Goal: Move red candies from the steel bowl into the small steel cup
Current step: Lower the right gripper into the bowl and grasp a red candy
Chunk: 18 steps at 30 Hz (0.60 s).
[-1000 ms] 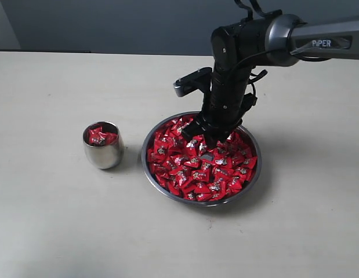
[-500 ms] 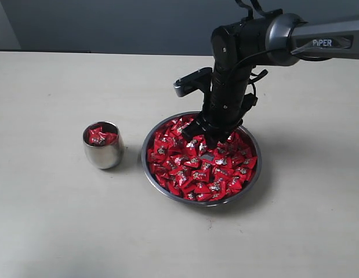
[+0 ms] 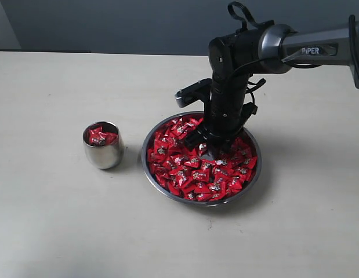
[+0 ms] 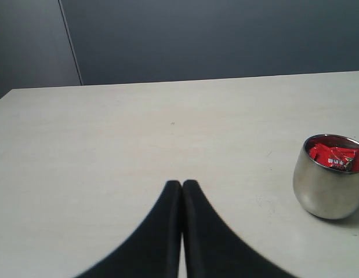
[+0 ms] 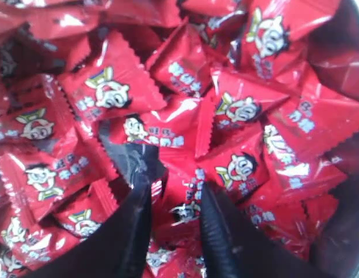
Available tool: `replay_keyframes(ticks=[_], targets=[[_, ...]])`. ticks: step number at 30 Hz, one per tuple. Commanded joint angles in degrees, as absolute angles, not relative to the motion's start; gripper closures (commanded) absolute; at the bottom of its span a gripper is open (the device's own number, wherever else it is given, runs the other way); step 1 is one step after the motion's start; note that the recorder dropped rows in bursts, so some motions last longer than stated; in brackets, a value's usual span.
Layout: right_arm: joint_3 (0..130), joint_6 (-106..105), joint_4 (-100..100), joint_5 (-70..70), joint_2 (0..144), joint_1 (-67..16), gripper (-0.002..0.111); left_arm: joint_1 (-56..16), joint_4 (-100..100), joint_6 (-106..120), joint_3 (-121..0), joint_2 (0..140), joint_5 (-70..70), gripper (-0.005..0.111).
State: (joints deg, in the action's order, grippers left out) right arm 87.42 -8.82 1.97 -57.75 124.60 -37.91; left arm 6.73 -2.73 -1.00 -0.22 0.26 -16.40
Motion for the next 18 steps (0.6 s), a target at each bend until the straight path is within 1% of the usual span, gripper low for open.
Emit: replay_keyframes(ticks=[1, 18], targets=[[87.2, -8.7, 2.0, -57.2, 124.6, -37.8, 0.078, 6.8, -2.6, -1.1, 0.0, 0.0, -16.3, 0.106], [87.2, -8.7, 3.7, -57.2, 127.8, -37.8, 0.078, 6.8, -2.6, -1.1, 0.0, 0.0, -16.3, 0.106]])
